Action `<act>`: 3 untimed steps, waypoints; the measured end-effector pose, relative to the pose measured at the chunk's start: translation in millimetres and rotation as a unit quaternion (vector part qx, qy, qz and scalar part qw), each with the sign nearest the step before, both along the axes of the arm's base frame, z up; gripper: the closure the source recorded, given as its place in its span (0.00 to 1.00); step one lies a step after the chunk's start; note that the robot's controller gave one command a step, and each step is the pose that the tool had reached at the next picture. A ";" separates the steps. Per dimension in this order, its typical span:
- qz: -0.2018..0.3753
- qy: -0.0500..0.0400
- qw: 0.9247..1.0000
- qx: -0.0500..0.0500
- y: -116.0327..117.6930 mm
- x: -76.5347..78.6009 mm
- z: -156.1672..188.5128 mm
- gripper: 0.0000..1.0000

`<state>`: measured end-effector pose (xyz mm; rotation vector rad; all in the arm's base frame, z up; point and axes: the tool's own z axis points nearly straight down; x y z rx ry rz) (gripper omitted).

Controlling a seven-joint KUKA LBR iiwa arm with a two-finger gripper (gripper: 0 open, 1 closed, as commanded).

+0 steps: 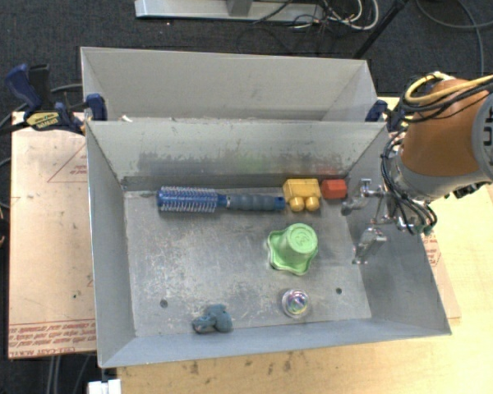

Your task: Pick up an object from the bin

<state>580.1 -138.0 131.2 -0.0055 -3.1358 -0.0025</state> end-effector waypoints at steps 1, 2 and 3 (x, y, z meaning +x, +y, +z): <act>0.047 -0.004 0.999 -0.002 64.8 22.0 -58.7 0.00; 0.115 -0.007 0.993 0.000 181.1 -16.5 -51.7 0.00; 0.113 -0.003 0.994 0.000 177.6 -17.1 -50.9 1.00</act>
Offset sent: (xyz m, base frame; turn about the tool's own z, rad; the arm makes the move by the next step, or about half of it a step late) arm 0.0191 0.0632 -0.0612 -0.0880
